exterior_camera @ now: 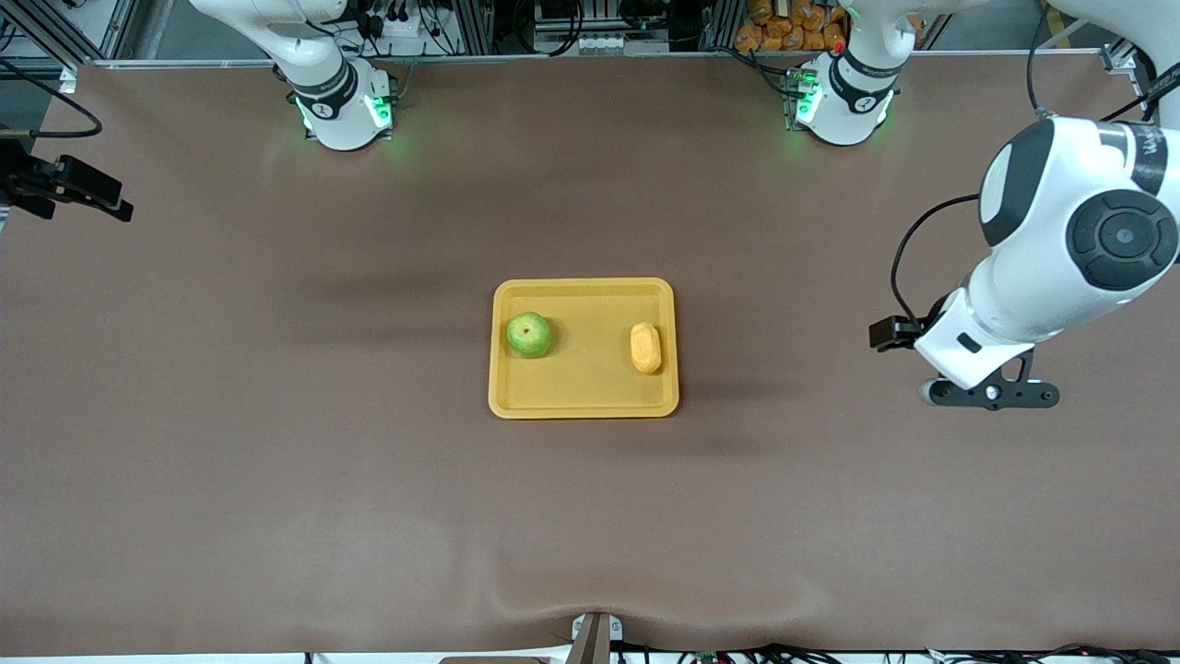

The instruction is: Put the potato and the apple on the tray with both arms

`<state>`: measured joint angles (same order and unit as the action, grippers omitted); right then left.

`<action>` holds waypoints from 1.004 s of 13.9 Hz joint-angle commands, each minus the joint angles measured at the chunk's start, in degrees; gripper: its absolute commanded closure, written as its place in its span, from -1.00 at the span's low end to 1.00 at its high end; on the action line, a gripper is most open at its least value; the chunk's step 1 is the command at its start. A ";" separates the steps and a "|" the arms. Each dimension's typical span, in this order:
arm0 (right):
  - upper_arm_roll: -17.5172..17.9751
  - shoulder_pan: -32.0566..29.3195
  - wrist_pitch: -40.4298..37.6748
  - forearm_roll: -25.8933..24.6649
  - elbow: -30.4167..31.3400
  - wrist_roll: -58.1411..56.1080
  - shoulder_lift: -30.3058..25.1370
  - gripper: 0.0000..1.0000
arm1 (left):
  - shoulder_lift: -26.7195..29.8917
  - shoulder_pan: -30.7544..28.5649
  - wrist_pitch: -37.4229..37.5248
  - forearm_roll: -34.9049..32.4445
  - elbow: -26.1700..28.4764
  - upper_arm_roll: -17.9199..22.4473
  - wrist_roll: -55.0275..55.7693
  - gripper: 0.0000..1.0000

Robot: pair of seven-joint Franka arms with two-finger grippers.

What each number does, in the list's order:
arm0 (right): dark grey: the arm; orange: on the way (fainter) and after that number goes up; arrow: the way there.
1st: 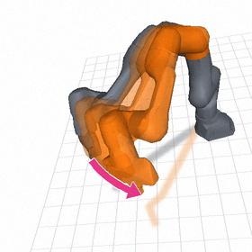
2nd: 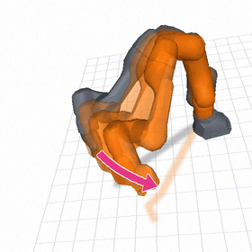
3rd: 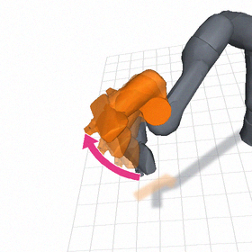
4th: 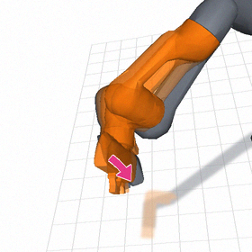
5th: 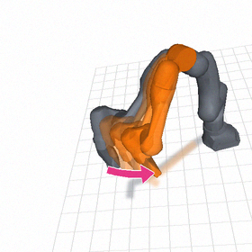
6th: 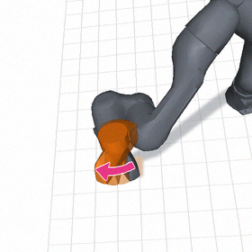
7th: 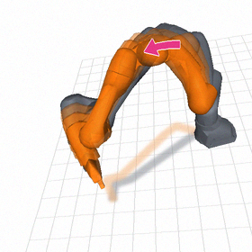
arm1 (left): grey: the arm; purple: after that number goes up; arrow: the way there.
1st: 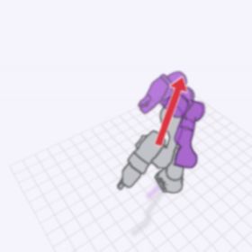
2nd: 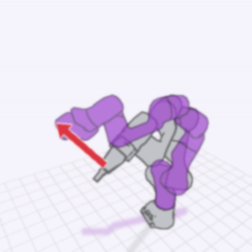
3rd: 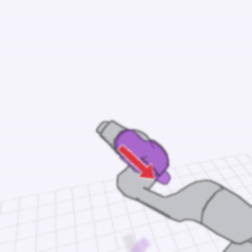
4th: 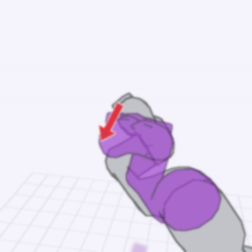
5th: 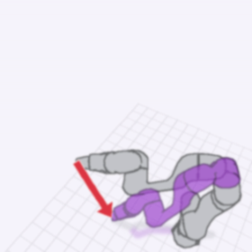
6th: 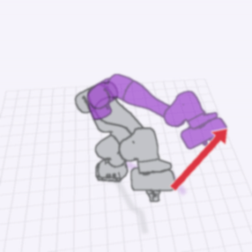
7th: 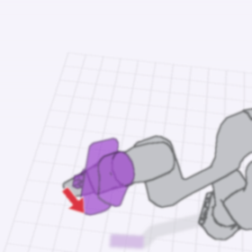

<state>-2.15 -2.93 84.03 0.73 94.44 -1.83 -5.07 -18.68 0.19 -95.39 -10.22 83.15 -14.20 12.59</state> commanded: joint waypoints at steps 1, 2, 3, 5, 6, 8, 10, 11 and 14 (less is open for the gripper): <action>-0.05 0.64 -0.19 0.32 -1.10 0.42 0.15 -1.00 | 3.90 -1.33 1.08 -0.50 3.07 -0.83 -0.81 -1.00; -0.13 0.21 0.08 1.46 -2.14 0.33 0.24 -1.00 | 4.44 -1.77 1.34 -0.50 3.16 -0.83 -0.90 -1.00; -0.22 0.03 -0.01 1.90 -2.33 0.33 0.76 -1.00 | 4.79 -1.95 1.78 -0.42 3.16 -0.92 -2.12 -1.00; -0.22 0.46 0.08 2.26 -2.33 0.25 1.55 -1.00 | 5.58 -3.09 2.31 -0.33 3.07 -0.92 -3.27 -1.00; -0.22 0.47 0.08 2.35 -2.33 0.24 1.64 -1.00 | 5.93 -3.18 2.66 -0.33 2.99 -0.92 -3.71 -1.00; -0.22 0.38 0.51 2.26 -2.50 0.24 1.73 -1.00 | 6.64 -3.89 3.19 -0.33 2.72 -0.92 -4.85 -1.00; -0.22 0.38 0.61 2.26 -2.42 0.07 1.73 -1.00 | 7.78 -4.41 3.63 0.28 2.63 -0.92 -4.86 -1.00; -0.22 0.29 0.61 2.26 -2.50 -0.28 1.73 -1.00 | 8.30 -4.50 3.72 0.90 2.63 -0.92 -4.86 -1.00; -0.22 0.38 0.69 2.17 -2.85 -0.37 2.43 -1.00 | 8.75 -5.12 3.72 2.92 2.28 -0.75 -4.86 -1.00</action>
<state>-2.09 -2.81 85.06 2.04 93.40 -1.83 -3.93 -11.50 -3.66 -92.17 -8.91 84.47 -14.37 8.67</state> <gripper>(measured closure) 0.000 0.000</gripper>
